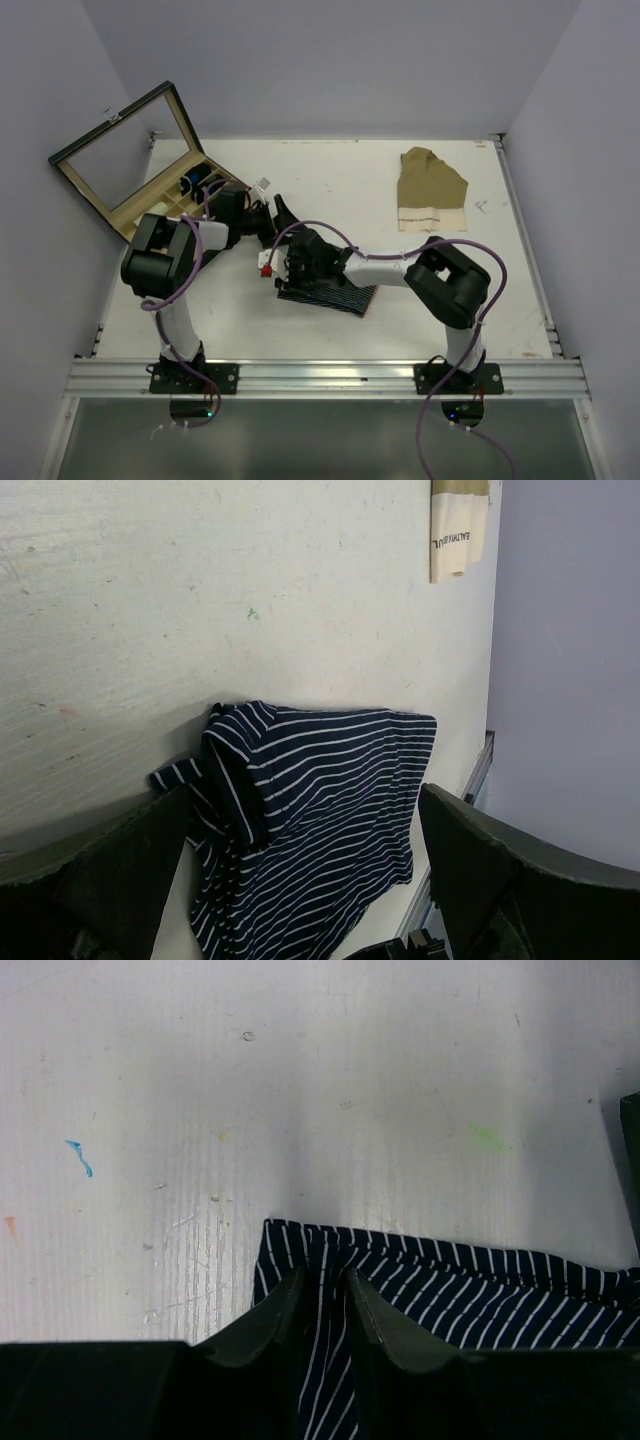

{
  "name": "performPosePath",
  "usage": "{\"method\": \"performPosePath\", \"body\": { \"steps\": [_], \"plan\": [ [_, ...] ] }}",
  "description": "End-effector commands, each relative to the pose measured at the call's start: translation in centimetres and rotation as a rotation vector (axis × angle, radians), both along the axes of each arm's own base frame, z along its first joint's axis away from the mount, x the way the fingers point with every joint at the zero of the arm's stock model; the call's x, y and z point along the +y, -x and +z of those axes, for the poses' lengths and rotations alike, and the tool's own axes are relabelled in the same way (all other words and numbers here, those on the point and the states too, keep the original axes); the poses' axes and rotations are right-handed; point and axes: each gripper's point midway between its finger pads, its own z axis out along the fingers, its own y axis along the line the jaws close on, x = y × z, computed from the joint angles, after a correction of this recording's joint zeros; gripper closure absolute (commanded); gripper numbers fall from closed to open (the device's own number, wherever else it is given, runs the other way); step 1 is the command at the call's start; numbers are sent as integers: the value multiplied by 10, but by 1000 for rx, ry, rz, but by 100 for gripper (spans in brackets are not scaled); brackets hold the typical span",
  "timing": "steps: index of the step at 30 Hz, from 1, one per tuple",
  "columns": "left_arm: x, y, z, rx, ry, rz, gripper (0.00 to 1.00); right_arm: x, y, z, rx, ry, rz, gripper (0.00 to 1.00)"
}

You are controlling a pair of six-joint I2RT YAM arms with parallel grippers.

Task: Roll the underwear
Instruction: Fold the underwear

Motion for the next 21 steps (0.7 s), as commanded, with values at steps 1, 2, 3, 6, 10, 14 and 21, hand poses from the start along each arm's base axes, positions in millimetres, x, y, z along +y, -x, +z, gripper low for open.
{"method": "performPosePath", "body": {
  "steps": [1,2,3,6,10,14,21],
  "plan": [
    [2,3,-18,41,-31,15,0,10,-6,27,-20,-53,-5,72],
    [2,3,-18,42,-29,14,0,9,-6,27,-22,-54,-4,71],
    [2,3,-18,45,-28,16,0,9,-5,28,-22,-54,-2,72],
    [1,3,-18,46,-26,16,0,8,-4,30,-17,-61,-6,75],
    [1,3,-18,43,-25,14,0,9,-3,35,-7,-72,-2,83],
    [1,4,-18,43,-27,13,0,11,-1,39,7,-80,-1,96],
    [3,3,-20,45,-33,20,0,14,0,46,11,-95,14,100]
  ]
}}
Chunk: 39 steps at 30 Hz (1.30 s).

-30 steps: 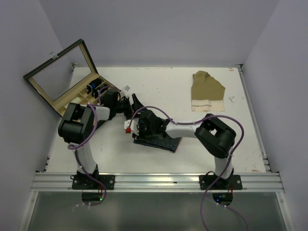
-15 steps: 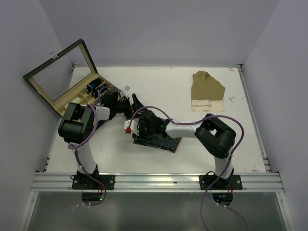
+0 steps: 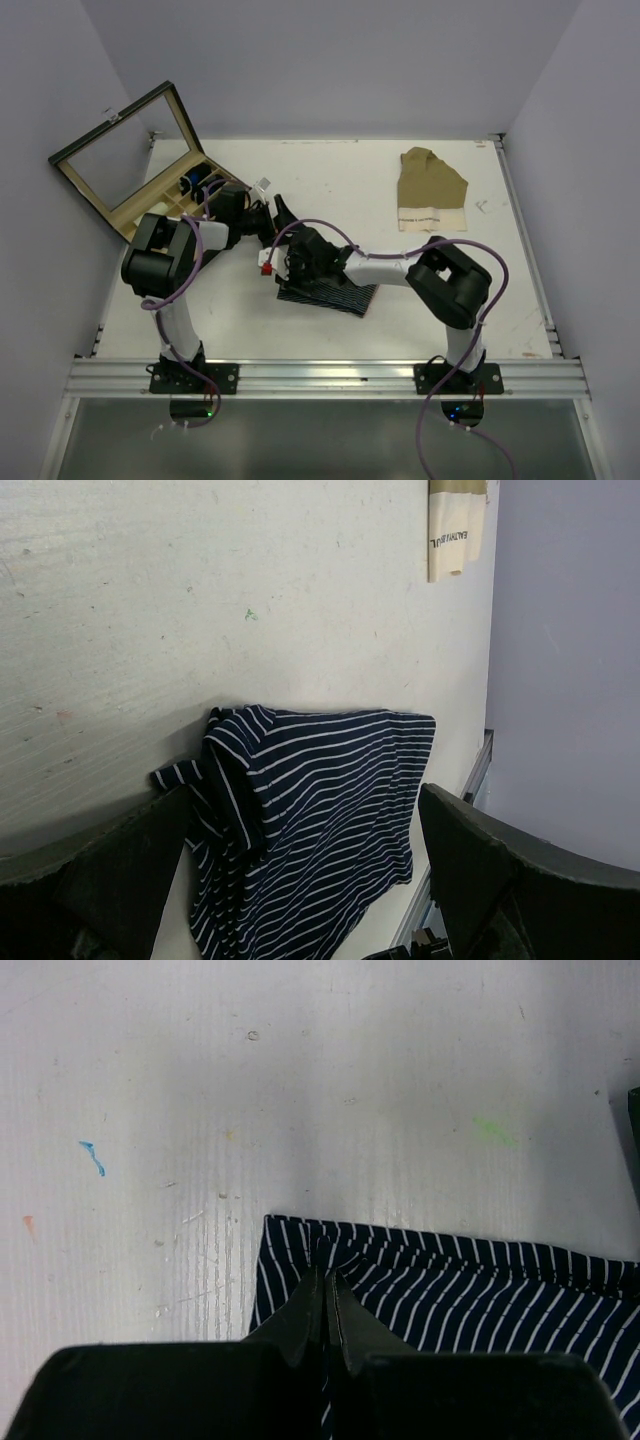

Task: Roll the underwear
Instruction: Fold the underwear

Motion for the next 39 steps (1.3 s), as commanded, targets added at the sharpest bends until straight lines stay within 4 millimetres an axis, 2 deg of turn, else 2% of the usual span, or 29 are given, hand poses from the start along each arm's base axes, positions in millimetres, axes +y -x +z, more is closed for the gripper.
{"method": "performPosePath", "body": {
  "steps": [1,8,15,26,28,30,32,33,34,39],
  "plan": [
    [3,3,-21,53,-38,26,0,16,-2,46,-23,-107,33,100],
    [4,3,-23,58,-46,30,0,13,3,53,5,-101,24,100],
    [4,3,-21,49,-45,26,0,11,10,50,32,-91,32,100],
    [4,4,-21,55,-41,25,0,11,5,42,30,-75,9,98],
    [3,3,-20,52,-39,24,0,12,5,40,35,-71,6,93],
    [3,4,-20,56,-37,24,0,12,3,35,39,-64,-6,82],
    [3,4,-20,53,-37,22,0,14,2,35,40,-64,-7,86],
    [3,4,-20,53,-36,23,0,15,1,36,38,-71,-9,96],
    [3,4,-19,53,-35,22,0,16,1,37,40,-75,-10,100],
    [3,4,-18,49,-34,20,0,18,2,40,44,-87,0,100]
  ]
}}
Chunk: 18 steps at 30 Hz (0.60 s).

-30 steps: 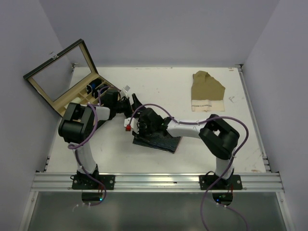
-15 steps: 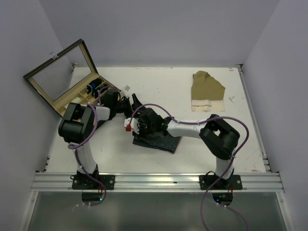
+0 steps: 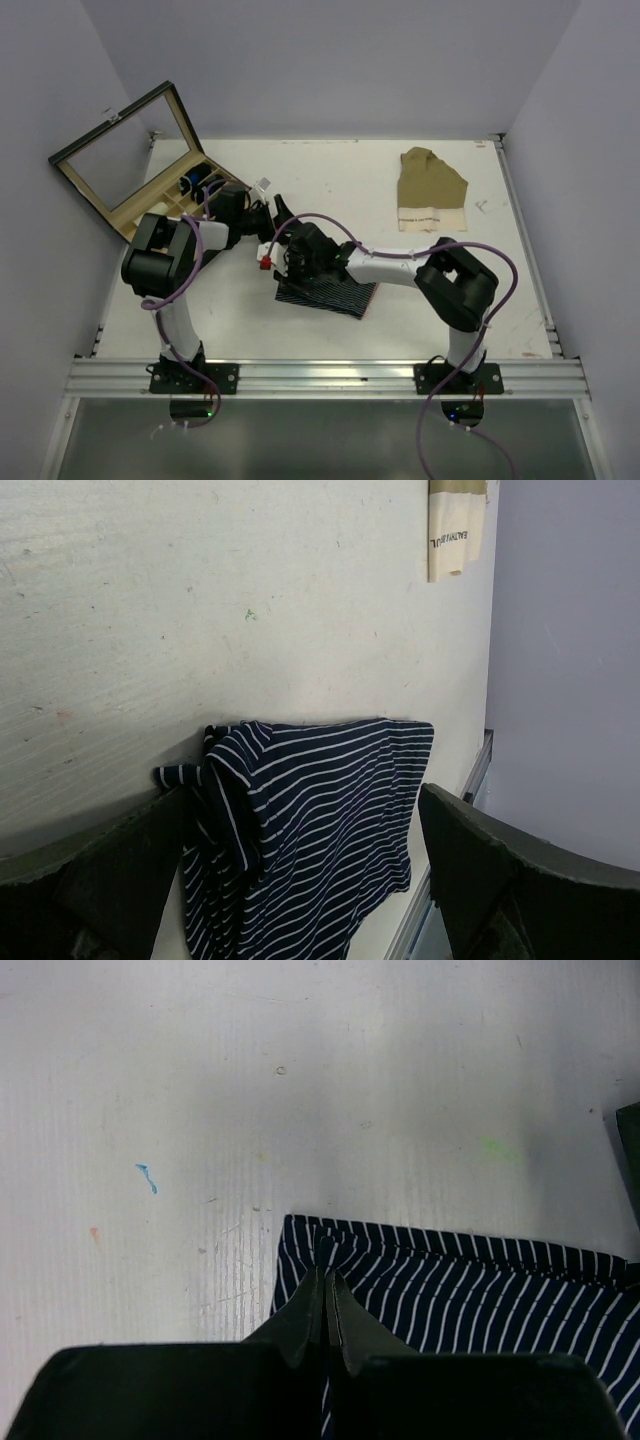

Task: Roll the underwear
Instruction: Fold the underwear

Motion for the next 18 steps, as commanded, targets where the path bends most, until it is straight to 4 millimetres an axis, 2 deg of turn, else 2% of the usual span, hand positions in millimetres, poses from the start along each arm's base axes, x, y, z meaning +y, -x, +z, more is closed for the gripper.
{"method": "performPosePath", "body": {
  "steps": [1,5,14,18],
  "plan": [
    [3,4,-18,50,-35,23,0,15,-6,19,-14,-58,8,100],
    [3,4,-21,59,-33,25,0,17,3,24,14,-62,31,100],
    [3,4,-18,53,-34,27,0,3,20,2,38,-14,57,100],
    [3,4,-20,58,-34,26,0,5,25,-2,60,-11,64,100]
  ]
}}
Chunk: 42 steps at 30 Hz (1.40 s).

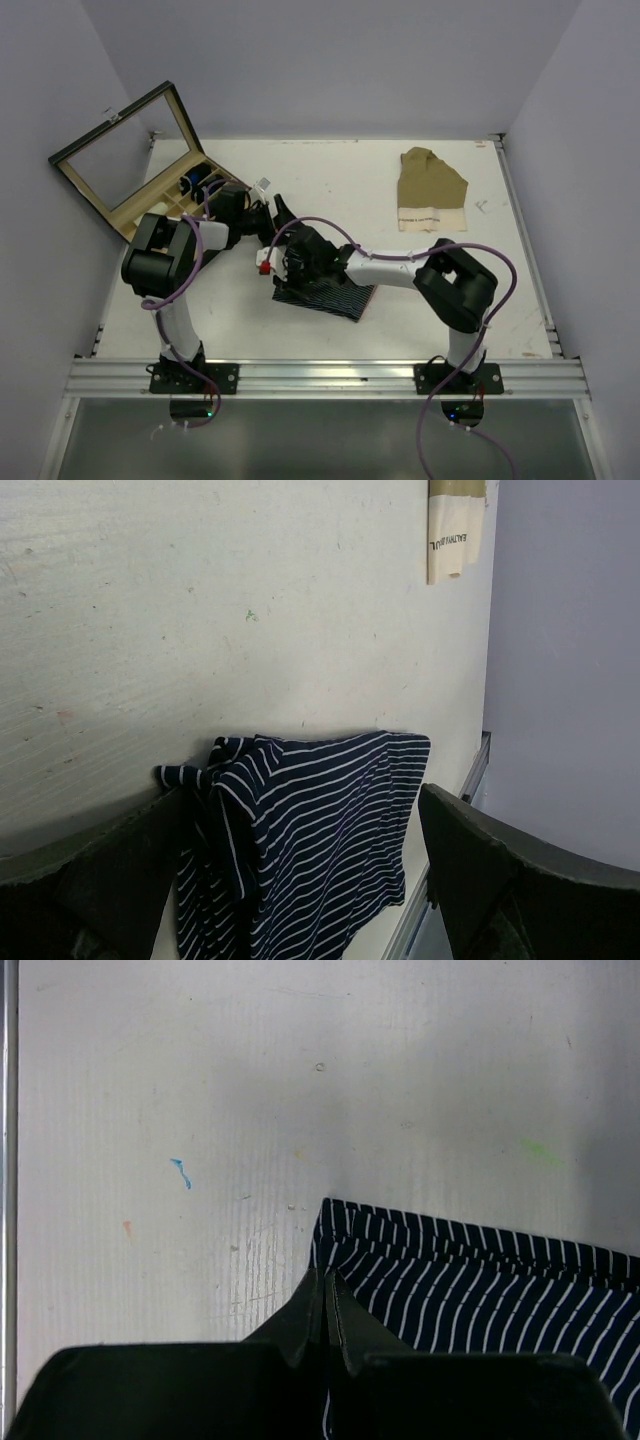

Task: Roll the underwear
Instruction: Fold the underwear

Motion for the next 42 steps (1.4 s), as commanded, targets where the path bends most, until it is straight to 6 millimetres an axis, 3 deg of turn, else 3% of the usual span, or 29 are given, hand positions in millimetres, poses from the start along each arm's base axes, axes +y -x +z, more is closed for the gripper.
{"method": "performPosePath", "body": {
  "steps": [1,9,15,19,25,27,29,30,32,33,34,35,36,37,38,39,40,42],
  "plan": [
    [3,5,-20,53,-37,22,0,4,11,1,29,-15,29,100],
    [2,5,-12,29,-24,14,0,14,7,-7,74,-12,-11,100],
    [-1,-2,15,-50,10,3,0,21,3,8,77,-44,-33,75],
    [-3,-10,44,-129,25,6,0,17,6,31,75,-62,-44,59],
    [6,-31,85,-264,-54,62,0,3,14,82,74,-90,-54,58],
    [14,-35,86,-281,-116,92,0,-10,13,97,81,-95,-82,59],
    [23,-37,94,-306,-169,121,0,-26,14,99,105,-72,-116,59],
    [29,-42,96,-347,-213,136,0,-37,4,108,104,-82,-157,59],
    [38,-47,119,-455,-269,156,0,-60,0,102,157,-50,-219,59],
    [43,-49,128,-558,-322,132,0,-79,-17,102,170,-47,-285,58],
    [45,-45,149,-653,-339,115,0,-93,-22,104,183,-43,-323,57],
    [46,-41,157,-719,-360,81,0,-108,-26,97,205,-24,-358,57],
    [39,-31,165,-835,-374,-44,0,-128,-40,93,226,-18,-420,57],
    [36,-25,165,-862,-386,-107,0,-141,-38,89,263,6,-448,57],
    [35,-10,151,-802,-403,-194,0,-148,-36,85,313,7,-462,58],
    [24,9,146,-864,-363,-343,0,-160,-41,81,352,7,-503,58],
    [19,29,133,-813,-326,-429,0,-164,-39,76,394,16,-517,58],
    [10,47,126,-816,-281,-507,0,-167,-34,67,483,3,-544,58]
  ]
}}
